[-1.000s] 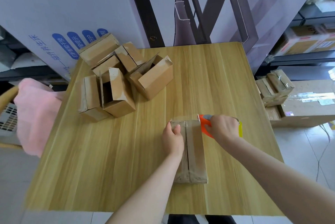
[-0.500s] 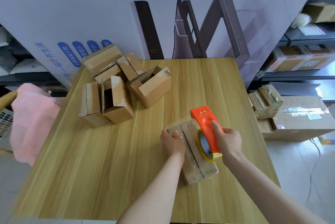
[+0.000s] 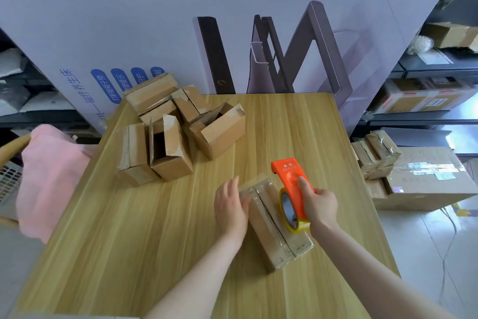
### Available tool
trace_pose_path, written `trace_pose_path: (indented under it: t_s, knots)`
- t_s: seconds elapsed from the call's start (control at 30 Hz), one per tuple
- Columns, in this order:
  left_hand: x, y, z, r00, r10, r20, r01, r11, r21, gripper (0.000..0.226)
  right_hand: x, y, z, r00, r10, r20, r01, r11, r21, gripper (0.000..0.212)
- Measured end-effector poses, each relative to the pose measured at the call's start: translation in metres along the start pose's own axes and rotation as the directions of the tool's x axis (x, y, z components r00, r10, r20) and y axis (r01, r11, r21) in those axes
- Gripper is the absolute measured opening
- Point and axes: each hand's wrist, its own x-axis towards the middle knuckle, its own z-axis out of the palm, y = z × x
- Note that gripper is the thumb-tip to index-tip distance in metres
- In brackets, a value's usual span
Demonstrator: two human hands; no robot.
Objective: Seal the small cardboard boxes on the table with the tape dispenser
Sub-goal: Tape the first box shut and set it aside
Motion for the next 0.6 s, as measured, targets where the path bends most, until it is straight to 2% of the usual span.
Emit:
trace_pose_path:
  t_s: [0.07, 0.1, 0.17, 0.23, 0.3, 0.43, 0.6]
  knots:
    - [0.006, 0.003, 0.001, 0.977, 0.21, 0.035, -0.211, 0.977, 0.036, 0.037, -0.002, 0.002, 0.001, 1.0, -0.014, 0.009, 0.014, 1.0, 0.001, 0.054]
    - [0.009, 0.005, 0.002, 0.964, 0.243, 0.108, -0.248, 0.968, 0.039, 0.035, -0.002, 0.003, 0.002, 1.0, -0.012, 0.008, 0.012, 1.0, 0.007, 0.053]
    - [0.012, 0.007, 0.005, 0.947, 0.167, 0.274, -0.186, 0.981, 0.046, 0.04, -0.003, 0.004, 0.002, 1.0, 0.0, 0.006, 0.0, 1.0, 0.023, 0.054]
    - [0.016, 0.006, 0.008, 0.938, 0.072, 0.339, -0.108, 0.99, 0.089, 0.044, -0.001, 0.004, 0.001, 1.0, 0.02, -0.004, -0.02, 0.998, 0.051, 0.055]
    - [0.023, 0.008, 0.007, 0.928, 0.029, 0.373, -0.096, 0.982, 0.162, 0.047, 0.001, 0.004, 0.0, 0.999, 0.05, -0.016, -0.048, 0.996, 0.081, 0.055]
    - [0.042, 0.024, 0.002, 0.861, -0.024, 0.509, -0.162, 0.934, 0.318, 0.047, 0.006, 0.0, -0.006, 0.993, 0.12, -0.01, -0.118, 0.985, 0.124, 0.053]
    - [0.07, 0.038, 0.001, 0.721, -0.069, 0.69, -0.301, 0.865, 0.401, 0.06, 0.008, 0.001, -0.008, 0.988, 0.154, -0.014, -0.15, 0.976, 0.157, 0.052]
